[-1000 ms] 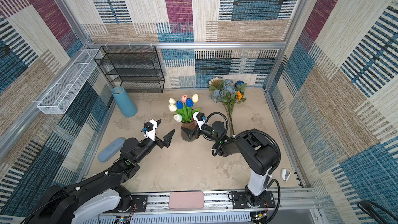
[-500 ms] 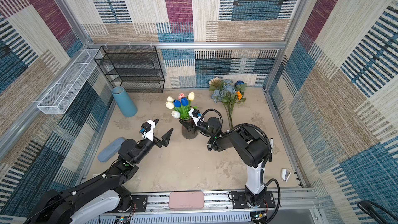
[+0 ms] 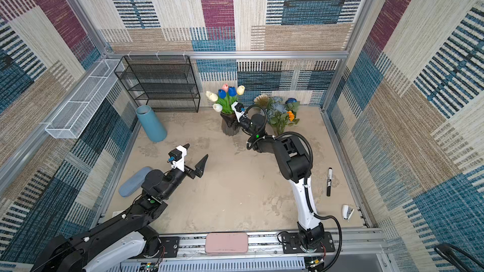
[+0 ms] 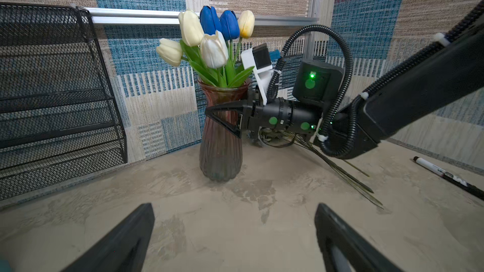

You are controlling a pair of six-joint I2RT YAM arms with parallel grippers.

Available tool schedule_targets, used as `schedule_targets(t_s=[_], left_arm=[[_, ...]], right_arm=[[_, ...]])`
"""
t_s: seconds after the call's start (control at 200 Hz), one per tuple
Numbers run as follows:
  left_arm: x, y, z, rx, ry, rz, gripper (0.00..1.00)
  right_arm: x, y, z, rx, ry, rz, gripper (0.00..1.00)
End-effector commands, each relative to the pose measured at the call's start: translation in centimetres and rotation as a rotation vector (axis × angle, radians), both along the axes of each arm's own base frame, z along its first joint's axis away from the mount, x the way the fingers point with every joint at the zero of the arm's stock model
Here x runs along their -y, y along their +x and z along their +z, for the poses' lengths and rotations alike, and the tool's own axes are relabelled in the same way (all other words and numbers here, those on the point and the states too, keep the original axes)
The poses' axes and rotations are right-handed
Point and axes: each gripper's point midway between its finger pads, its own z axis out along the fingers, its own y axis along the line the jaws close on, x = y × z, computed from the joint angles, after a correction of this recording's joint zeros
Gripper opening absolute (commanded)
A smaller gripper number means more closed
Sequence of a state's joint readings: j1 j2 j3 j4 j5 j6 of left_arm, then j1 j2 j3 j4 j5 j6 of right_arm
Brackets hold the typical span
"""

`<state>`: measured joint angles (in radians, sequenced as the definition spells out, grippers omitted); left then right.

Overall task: Arrange flowers in a vase
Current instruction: Pick up the vase from the center of the table, then place the vase at the top-center of the table.

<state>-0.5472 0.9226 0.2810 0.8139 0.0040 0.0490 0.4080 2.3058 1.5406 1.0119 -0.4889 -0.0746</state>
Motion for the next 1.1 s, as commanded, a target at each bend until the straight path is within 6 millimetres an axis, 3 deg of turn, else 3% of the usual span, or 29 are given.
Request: schedule_targets(t_s=[0.0, 0.01, 0.015, 0.02, 0.03, 0.035, 0.09, 0.1, 0.195, 0.301, 0.481, 0.711, 0.792, 0.907, 1.002, 1.092], left_arm=[[-0.7, -0.2, 0.2, 0.018, 0.017, 0.034, 0.98], [-0.8, -0.2, 0.1, 0.017, 0.019, 0.034, 0.98], [-0.8, -0.2, 0.2, 0.019, 0.02, 0.034, 0.98], [-0.8, -0.2, 0.1, 0.019, 0.02, 0.034, 0.98], [-0.8, -0.3, 0.1, 0.018, 0.022, 0.036, 0.99], [-0.9, -0.3, 0.1, 0.019, 0.022, 0.037, 0.98], [-1.1, -0.4, 0.1, 0.017, 0.027, 0.044, 0.98], [-1.2, -0.4, 0.1, 0.017, 0.029, 0.047, 0.98], [-1.5, -0.6, 0.3, 0.02, 0.034, 0.058, 0.98], [-2.0, -0.8, 0.2, 0.02, 0.039, 0.072, 0.99], [-1.9, -0.9, -0.1, 0.013, 0.042, 0.066, 0.98], [-1.6, -0.5, -0.4, 0.009, 0.043, 0.061, 0.98], [-1.4, -0.4, -0.4, 0.008, 0.038, 0.056, 0.98], [-1.4, -0.4, -0.1, 0.012, 0.031, 0.053, 0.99], [-1.7, -0.4, 0.1, 0.014, 0.032, 0.067, 0.98], [-2.1, -0.3, 0.3, 0.018, 0.031, 0.088, 0.99]], right_arm=[[0.0, 3.1, 2.7, 0.067, 0.042, -0.001, 0.34], [0.0, 3.5, 2.0, 0.053, 0.037, -0.004, 0.34], [0.0, 3.7, 3.1, 0.072, 0.046, -0.006, 0.34], [0.0, 3.9, 2.9, 0.069, 0.046, -0.008, 0.34], [0.1, 4.4, 2.4, 0.058, 0.044, -0.011, 0.34], [0.0, 4.7, 1.2, 0.035, 0.035, -0.013, 0.34], [0.2, 6.8, 2.3, 0.043, 0.054, -0.022, 0.34], [0.3, 7.3, 1.6, 0.03, 0.05, -0.026, 0.34], [0.3, 10.3, 1.8, 0.02, 0.048, -0.049, 0.34], [0.6, 12.5, 1.2, 0.018, 0.05, -0.076, 0.35], [2.1, 13.3, 0.7, -0.011, 0.053, -0.09, 0.36], [1.9, 13.1, -1.5, -0.067, 0.011, -0.079, 0.38], [1.9, 13.3, -1.9, -0.078, 0.012, -0.08, 0.48], [2.1, 13.5, -1.8, -0.09, 0.019, -0.093, 0.85], [2.2, 13.5, -0.9, -0.089, 0.022, -0.1, 0.96], [2.4, 13.3, 0.5, -0.093, 0.027, -0.107, 1.0]])
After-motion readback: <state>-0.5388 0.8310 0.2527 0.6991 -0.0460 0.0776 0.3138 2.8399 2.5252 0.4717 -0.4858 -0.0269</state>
